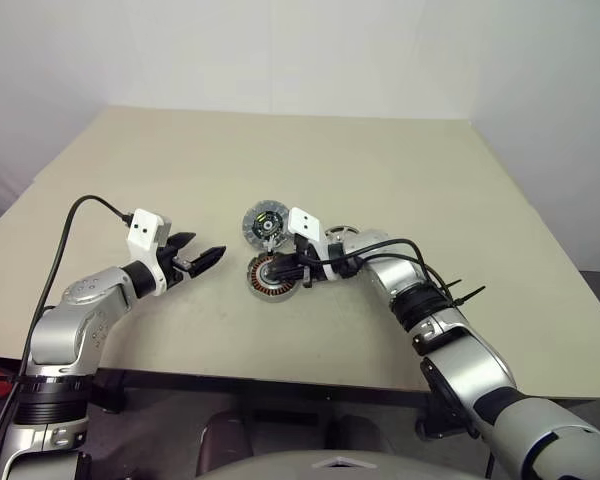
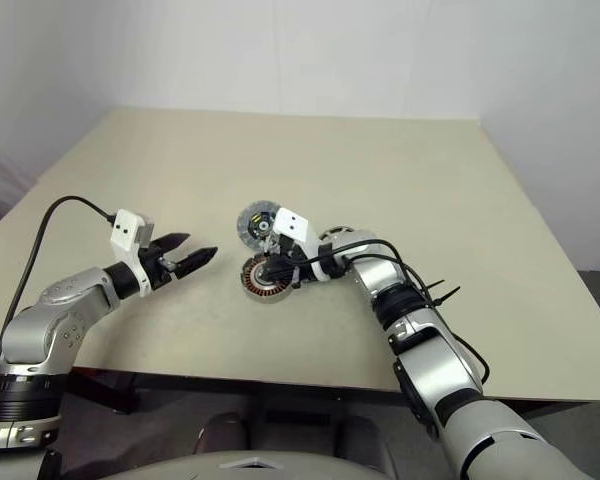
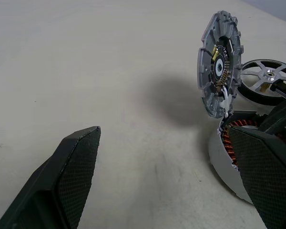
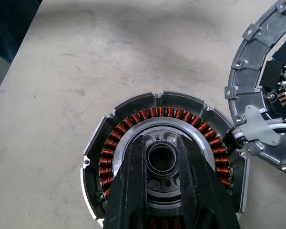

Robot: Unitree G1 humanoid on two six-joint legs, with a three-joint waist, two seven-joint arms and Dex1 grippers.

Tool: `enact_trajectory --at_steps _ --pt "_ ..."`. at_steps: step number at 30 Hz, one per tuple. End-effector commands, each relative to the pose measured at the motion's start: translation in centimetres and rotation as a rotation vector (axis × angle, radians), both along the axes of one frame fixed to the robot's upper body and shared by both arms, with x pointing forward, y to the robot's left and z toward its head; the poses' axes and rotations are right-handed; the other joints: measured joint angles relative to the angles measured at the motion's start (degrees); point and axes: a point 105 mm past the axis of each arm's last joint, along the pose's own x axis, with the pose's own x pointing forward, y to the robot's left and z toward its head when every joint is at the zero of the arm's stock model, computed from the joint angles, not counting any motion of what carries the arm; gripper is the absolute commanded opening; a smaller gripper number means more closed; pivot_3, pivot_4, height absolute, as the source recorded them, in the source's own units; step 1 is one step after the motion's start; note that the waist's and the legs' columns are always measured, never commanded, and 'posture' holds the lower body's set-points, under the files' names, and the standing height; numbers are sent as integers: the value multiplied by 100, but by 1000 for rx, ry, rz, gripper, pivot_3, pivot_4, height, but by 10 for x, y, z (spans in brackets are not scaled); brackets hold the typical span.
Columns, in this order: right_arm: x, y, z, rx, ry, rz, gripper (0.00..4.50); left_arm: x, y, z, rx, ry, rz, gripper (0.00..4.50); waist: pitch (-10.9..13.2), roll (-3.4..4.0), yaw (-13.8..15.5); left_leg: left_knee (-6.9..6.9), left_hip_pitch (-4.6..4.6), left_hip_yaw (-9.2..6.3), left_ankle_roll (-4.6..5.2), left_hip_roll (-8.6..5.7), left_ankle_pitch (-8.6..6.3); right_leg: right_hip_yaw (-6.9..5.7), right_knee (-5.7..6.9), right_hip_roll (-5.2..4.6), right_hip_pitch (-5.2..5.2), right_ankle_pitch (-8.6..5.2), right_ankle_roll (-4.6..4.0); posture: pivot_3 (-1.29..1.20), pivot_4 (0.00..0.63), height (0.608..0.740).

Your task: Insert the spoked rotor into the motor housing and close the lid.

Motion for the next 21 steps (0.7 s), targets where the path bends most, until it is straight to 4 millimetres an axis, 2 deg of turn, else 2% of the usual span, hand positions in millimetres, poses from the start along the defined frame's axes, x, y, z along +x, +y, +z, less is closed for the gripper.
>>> enact_trajectory --at_steps 1,8,14,21 --pt "0 -2 6 10 -45 9 592 3 3 17 14 -70 5 4500 0 0 -1 0 -1 0 0 0 0 0 -1 0 0 0 0 0 0 740" --pt "-1 0 10 23 4 25 592 3 3 16 13 -69 6 4500 0 0 -6 0 2 0 0 0 0 0 1 0 0 0 0 0 0 740" --pt "7 -2 8 19 -76 -22 592 3 3 16 13 -70 7 4500 0 0 -6 0 2 0 0 0 0 0 2 0 0 0 0 0 0 740" --pt "9 1 12 41 -71 -25 592 3 3 16 15 -70 5 4500 0 0 -12 0 2 -1 0 1 0 1 2 1 0 0 0 0 0 740"
